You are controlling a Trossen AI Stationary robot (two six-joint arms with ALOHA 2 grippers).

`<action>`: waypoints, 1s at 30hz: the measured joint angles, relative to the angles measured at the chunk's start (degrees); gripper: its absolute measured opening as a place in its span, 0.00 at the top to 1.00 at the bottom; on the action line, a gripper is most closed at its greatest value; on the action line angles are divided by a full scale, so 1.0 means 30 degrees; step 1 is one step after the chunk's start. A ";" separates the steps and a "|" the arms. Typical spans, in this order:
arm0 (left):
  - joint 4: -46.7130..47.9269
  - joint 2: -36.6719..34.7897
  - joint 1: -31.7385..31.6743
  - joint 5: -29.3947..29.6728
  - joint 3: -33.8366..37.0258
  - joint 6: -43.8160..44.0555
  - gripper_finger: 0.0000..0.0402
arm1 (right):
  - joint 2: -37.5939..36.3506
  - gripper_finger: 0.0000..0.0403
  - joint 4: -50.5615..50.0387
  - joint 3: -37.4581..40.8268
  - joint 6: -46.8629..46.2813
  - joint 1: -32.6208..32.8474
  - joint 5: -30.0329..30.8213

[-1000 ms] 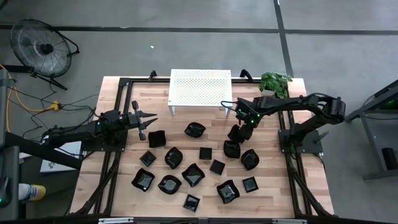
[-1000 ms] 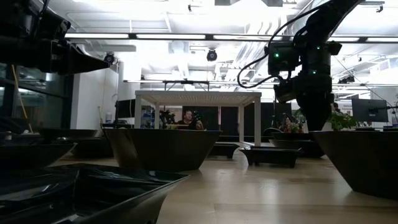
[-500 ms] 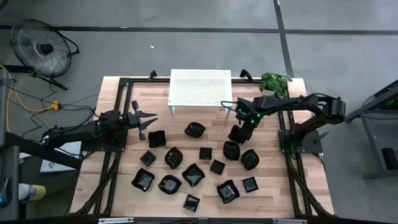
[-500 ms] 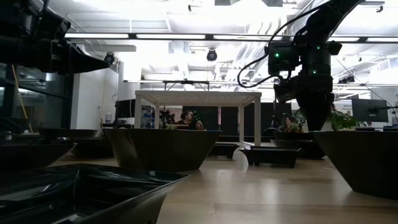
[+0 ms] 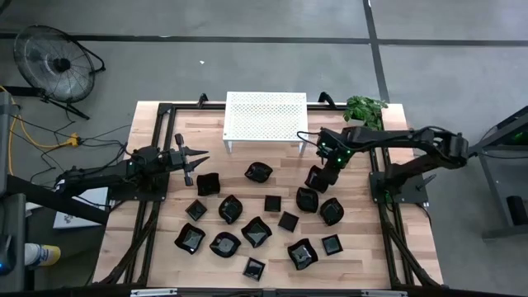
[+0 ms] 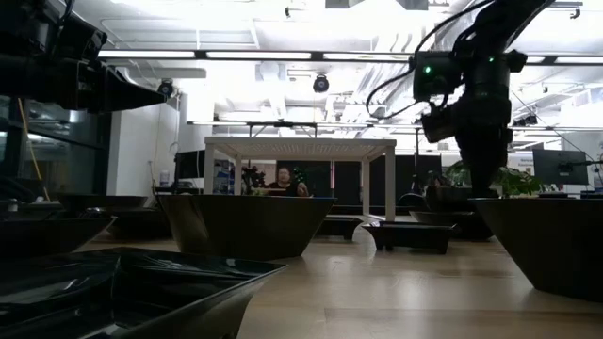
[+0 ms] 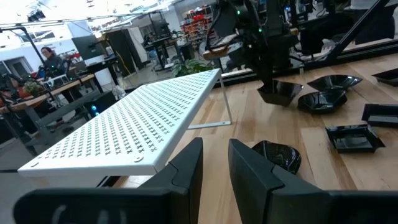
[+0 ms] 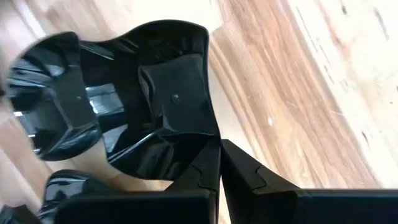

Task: Pick & Place Mini shaped plates
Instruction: Put the black distorted square plate on the shelf

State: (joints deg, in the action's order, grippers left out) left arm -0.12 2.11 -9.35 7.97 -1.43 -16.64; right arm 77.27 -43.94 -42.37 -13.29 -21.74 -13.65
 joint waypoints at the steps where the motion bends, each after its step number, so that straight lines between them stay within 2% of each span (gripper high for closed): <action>1: 0.0000 -0.0001 -0.0002 0.0000 0.0000 0.0000 0.82 | -0.0291 1.00 -0.0088 0.0000 -0.0054 -0.0013 -0.0037; 8: 0.0000 -0.0001 -0.0001 0.0000 0.0000 0.0000 0.82 | -0.2168 1.00 -0.0371 -0.0113 -0.0859 -0.0109 -0.0342; 11: 0.0000 0.0006 -0.0006 0.0000 0.0000 0.0000 0.82 | -0.2493 1.00 -0.1073 -0.1159 -0.1464 -0.0241 -0.0292; 18: 0.0000 -0.0001 -0.0003 0.0000 0.0000 0.0000 0.82 | -0.2513 1.00 -0.3450 -0.5612 -0.2033 -0.1073 -0.0234; 24: 0.0000 0.0002 -0.0002 0.0000 0.0000 0.0000 0.82 | -0.2491 1.00 -0.4729 -0.9717 -0.1041 -0.2417 -0.0415; 30: 0.0000 0.0000 0.0000 0.0000 0.0000 0.0000 0.82 | -0.1031 1.00 -0.4772 -1.3887 -0.0303 -0.4252 -0.0438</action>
State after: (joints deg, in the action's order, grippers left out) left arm -0.12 2.11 -9.35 7.97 -1.43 -16.64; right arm 74.18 -58.26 -84.03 -14.20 -34.50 -14.96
